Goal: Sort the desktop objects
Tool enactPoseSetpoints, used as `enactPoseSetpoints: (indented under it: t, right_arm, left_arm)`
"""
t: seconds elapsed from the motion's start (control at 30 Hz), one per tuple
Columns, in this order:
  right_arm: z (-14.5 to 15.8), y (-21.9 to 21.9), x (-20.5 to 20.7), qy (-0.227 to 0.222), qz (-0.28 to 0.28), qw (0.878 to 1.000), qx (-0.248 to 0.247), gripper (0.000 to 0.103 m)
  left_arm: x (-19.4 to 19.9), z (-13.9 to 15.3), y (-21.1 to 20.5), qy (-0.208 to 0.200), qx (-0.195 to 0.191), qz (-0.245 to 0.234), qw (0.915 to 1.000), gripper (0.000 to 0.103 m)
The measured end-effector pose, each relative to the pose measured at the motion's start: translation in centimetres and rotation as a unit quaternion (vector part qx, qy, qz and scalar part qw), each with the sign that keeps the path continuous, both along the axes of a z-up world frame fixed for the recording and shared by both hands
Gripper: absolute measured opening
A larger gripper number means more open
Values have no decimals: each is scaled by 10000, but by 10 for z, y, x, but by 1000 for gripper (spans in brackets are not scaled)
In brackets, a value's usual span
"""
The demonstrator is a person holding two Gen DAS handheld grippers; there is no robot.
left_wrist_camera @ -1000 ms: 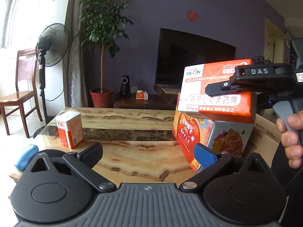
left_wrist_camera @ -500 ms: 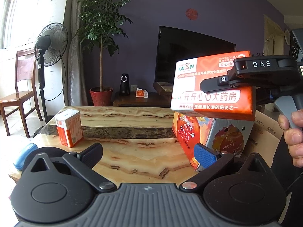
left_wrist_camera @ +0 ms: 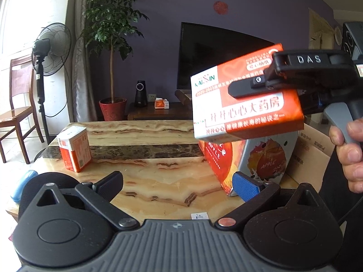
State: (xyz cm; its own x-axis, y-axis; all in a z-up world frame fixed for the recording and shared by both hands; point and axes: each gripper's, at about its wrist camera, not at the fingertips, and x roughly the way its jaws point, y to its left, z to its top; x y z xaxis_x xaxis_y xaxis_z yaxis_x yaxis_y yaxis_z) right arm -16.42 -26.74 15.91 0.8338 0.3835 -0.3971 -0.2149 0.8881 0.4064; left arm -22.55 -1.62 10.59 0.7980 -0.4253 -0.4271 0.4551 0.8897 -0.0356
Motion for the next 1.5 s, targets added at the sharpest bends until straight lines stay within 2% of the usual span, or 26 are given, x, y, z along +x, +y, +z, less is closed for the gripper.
enactPoseSetpoints:
  t: [0.3,0.87,1.5]
  right_arm:
    - [-1,-1,-2,15,-55,10000,-52,73]
    - [-3,15,-13,19,534,9984,-172,73]
    - [1,17,-12,19,677,9975,-222,73]
  left_arm:
    - [2,-3,-5,-3,36,-109,9999,102]
    - [1,-4,-18,-57,191,-305,9993,102]
    - [1,-5,-21,-70,233,-342,9991,102]
